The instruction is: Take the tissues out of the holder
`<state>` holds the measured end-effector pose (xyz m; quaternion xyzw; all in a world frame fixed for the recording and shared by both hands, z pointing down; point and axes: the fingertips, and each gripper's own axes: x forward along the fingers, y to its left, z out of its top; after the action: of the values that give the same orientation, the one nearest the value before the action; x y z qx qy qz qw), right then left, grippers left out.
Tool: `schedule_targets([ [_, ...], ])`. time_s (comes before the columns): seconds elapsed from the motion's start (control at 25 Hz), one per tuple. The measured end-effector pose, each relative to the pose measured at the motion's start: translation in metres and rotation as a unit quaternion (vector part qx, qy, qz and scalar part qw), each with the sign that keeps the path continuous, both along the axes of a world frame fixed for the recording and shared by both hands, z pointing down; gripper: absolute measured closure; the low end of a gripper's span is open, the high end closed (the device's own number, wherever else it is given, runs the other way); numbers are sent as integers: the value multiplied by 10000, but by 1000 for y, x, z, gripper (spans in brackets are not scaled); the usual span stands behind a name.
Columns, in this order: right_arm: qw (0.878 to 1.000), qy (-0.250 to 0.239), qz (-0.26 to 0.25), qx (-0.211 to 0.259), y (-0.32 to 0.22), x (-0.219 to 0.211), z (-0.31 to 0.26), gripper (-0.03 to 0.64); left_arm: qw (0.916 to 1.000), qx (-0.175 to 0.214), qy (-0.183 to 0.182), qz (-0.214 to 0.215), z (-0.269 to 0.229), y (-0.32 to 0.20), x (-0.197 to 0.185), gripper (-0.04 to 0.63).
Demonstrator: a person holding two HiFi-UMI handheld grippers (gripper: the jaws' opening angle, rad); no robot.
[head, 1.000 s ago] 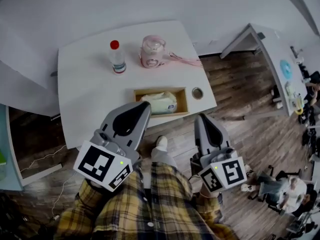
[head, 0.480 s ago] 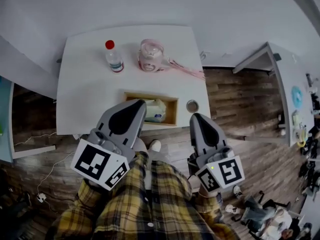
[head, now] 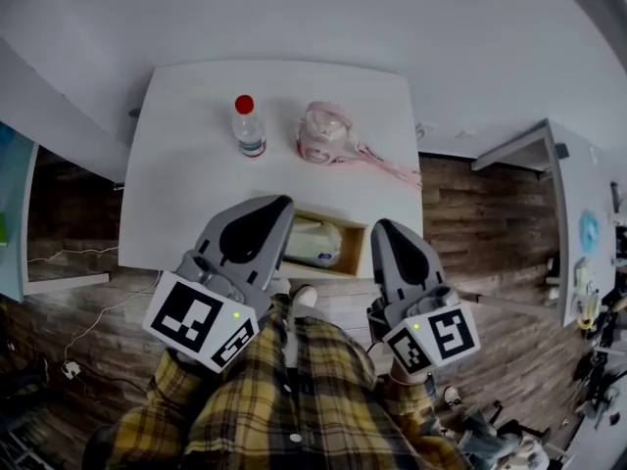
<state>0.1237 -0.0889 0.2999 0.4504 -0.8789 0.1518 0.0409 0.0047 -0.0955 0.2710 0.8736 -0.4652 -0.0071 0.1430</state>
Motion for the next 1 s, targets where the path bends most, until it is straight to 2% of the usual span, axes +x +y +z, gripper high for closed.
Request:
schedule_targets([
  [0.32, 9998, 59, 179, 104, -43, -17, -8, 605, 9996, 35, 20, 272, -3, -39, -13, 591],
  [0.56, 9997, 44, 219, -52, -48, -20, 2, 604, 9987, -66, 38, 505, 3, -44, -5, 591],
  [1.0, 9996, 115, -251, -24, -61, -14, -5, 604, 9996, -126, 168, 190, 0, -50, 5, 591],
])
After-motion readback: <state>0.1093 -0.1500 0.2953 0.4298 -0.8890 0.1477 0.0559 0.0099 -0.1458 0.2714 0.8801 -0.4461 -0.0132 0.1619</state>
